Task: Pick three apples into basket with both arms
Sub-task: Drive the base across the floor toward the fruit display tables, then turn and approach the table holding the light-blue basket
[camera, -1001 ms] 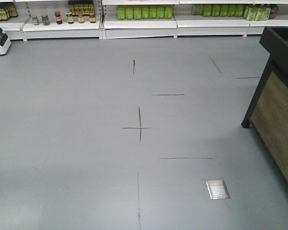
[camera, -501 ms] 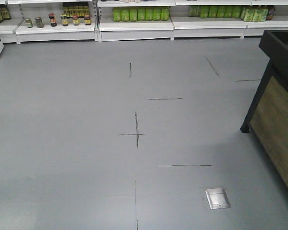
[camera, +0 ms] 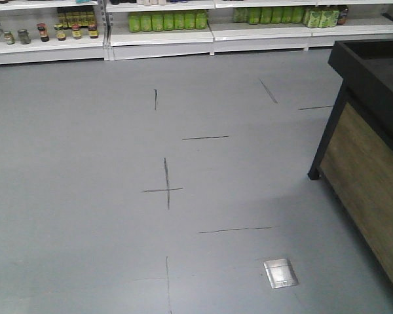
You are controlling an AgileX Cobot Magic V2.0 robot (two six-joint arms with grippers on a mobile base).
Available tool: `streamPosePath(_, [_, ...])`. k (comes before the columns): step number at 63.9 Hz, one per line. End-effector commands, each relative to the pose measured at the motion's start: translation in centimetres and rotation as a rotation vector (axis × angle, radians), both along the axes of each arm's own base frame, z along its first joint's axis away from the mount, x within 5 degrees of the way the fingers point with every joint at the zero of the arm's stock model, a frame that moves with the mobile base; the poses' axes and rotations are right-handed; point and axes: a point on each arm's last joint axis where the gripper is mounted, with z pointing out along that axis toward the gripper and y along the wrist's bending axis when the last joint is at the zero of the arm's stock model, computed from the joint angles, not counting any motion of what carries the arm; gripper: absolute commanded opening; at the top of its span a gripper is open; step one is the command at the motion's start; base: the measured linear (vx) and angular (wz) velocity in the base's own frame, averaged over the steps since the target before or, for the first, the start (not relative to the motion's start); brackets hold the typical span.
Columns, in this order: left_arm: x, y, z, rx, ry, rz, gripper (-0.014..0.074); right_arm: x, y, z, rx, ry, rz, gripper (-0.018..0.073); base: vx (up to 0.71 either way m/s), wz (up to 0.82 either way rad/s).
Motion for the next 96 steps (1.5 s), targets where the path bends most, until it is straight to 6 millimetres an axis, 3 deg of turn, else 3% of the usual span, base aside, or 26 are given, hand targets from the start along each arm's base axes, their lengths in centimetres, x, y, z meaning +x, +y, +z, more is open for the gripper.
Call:
streamPosePath(1, [-0.03,-0.02,0.05,-0.019,-0.070,-0.002,-0.0006,-0.03,0.01,0.21,-0.008,-0.066,0.000,-0.0009,0.09,-0.28])
streamPosePath(96, [-0.03,-0.02,0.05,-0.019,-0.070,-0.002,-0.0006,-0.03,0.01,0.22,-0.008,-0.068,0.000,-0.0009,0.13,-0.53])
